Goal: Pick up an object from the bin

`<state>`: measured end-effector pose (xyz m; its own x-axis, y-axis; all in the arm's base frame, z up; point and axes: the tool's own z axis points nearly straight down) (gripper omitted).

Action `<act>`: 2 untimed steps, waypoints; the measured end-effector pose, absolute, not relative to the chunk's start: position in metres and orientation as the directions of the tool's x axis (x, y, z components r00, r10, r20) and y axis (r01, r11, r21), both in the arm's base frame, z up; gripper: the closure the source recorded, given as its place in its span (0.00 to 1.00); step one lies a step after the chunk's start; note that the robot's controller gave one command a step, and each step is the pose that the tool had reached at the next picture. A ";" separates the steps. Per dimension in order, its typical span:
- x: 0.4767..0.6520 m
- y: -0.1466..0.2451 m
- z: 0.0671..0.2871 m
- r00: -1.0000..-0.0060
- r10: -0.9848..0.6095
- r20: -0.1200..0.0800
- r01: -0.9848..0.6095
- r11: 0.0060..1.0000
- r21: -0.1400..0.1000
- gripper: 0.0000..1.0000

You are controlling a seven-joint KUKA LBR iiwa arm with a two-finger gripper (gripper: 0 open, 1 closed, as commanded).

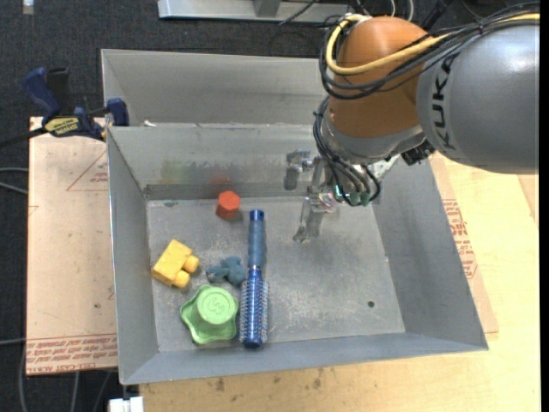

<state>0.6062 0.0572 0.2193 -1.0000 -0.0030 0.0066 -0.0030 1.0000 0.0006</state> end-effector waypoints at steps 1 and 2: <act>0.621 0.114 0.092 -0.896 -0.444 0.003 -0.444 0.896 0.003 0.00; 0.603 0.113 0.070 -0.605 -0.796 -0.002 -0.796 0.605 0.001 0.00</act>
Offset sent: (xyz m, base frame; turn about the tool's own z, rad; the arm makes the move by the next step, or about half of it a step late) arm 0.0160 0.0552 -0.1250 -0.4579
